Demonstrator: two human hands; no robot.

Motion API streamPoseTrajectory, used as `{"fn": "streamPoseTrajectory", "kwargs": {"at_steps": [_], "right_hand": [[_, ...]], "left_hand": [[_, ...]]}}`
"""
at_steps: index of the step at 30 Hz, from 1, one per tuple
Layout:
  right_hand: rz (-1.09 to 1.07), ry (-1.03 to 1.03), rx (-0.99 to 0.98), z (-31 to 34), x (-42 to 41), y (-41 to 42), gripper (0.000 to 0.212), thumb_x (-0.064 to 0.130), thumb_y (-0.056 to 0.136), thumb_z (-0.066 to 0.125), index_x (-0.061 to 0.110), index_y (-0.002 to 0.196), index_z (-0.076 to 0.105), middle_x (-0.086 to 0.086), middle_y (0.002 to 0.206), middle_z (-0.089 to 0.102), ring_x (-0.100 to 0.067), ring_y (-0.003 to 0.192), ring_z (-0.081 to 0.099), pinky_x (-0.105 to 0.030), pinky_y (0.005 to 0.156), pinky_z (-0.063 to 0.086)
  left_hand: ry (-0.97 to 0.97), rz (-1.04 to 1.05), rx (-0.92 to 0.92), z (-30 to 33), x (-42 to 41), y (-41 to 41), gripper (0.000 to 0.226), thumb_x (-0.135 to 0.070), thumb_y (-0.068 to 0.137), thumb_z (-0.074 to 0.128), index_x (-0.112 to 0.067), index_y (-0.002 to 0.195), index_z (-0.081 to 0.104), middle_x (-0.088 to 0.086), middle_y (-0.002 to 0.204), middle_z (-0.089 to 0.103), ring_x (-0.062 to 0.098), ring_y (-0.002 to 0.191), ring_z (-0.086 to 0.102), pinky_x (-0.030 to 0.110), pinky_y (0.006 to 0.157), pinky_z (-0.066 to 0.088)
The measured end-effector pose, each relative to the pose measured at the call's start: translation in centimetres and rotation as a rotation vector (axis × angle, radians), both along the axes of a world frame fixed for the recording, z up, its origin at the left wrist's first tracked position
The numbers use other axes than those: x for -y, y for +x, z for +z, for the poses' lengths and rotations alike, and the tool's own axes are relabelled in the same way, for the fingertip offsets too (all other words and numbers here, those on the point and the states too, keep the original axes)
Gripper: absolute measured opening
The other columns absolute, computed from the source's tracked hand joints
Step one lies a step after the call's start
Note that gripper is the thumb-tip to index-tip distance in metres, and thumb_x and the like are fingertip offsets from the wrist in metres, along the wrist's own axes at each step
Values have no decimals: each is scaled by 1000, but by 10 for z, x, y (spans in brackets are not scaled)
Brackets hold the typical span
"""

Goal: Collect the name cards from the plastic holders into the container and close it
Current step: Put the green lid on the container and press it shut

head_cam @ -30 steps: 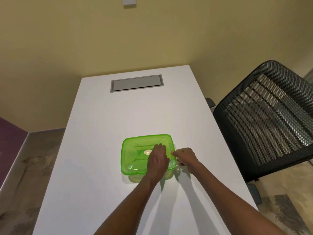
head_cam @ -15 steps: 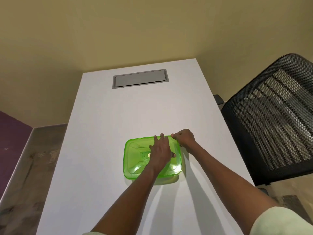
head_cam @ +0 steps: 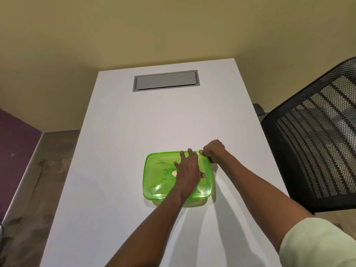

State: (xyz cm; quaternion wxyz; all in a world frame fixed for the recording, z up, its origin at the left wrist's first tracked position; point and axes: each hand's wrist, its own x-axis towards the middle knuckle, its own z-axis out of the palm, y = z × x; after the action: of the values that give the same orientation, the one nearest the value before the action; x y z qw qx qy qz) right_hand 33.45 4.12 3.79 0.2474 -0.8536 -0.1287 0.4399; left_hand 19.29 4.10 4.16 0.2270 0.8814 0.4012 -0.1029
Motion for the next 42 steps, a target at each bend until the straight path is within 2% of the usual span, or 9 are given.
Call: {"fn": "streamPoseTrajectory", "kwargs": {"at_steps": [7,10,12,16,20,22,26,31,42], "right_hand": [[-30,5,100,4,7,-8,34,20,73,82,-2,90,62,-17,91,69,-31,90,68,-40,85,58],[42,-3,267,10,16,-21,37,28,76,78,0,96,63,-15,97,69,-30,95,66,-31,77,50],[73,79,390,10,23,-32,35,26,81,73,2,105,66,-15,108,69,-32,107,62,-33,82,48],[222,314,677,3,44,-67,44,25,95,55,3,132,51,-17,137,53,-31,131,44,-37,109,34],[427,310,777,-12,56,-99,60,38,100,39,7,149,27,-13,159,21,-24,148,15,-39,122,10],[499,280,813,-20,59,-111,66,45,100,34,8,152,17,-11,161,8,-22,150,4,-40,123,4],[569,239,862,-35,67,-121,71,55,98,25,13,153,13,-10,162,1,-22,150,-1,-45,122,4],[600,218,917,-40,69,-120,75,60,96,19,11,153,16,-10,162,4,-23,150,1,-45,122,9],[602,216,946,-36,70,-123,73,55,97,26,8,152,15,-9,162,7,-22,150,3,-47,121,12]], "left_hand": [[-46,28,35,6,2,-5,82,-35,79,76,-9,144,33,8,161,16,33,150,7,66,110,24],[-89,79,131,6,3,-13,88,-35,79,76,-5,147,28,11,162,14,30,150,7,58,117,21],[-72,94,197,4,2,-24,85,-33,83,72,-4,149,26,14,161,14,29,151,10,47,120,22],[161,59,287,-3,-16,-59,56,-26,101,43,-2,149,28,15,160,19,28,150,12,38,122,19],[309,-19,287,-13,-35,-92,57,-27,101,41,1,149,27,18,160,15,34,150,10,48,121,20],[289,-22,224,-17,-40,-102,65,-36,101,38,-2,152,17,15,162,4,30,151,0,47,123,11],[299,-72,122,-28,-41,-117,73,-49,100,27,-7,154,3,11,162,-10,25,150,-10,46,124,4],[323,-69,128,-35,-37,-124,80,-59,95,12,-5,154,5,11,162,-6,24,151,-6,46,123,5],[356,-49,135,-39,-36,-124,69,-57,97,17,-19,154,18,5,164,2,24,151,0,48,121,7]]}}
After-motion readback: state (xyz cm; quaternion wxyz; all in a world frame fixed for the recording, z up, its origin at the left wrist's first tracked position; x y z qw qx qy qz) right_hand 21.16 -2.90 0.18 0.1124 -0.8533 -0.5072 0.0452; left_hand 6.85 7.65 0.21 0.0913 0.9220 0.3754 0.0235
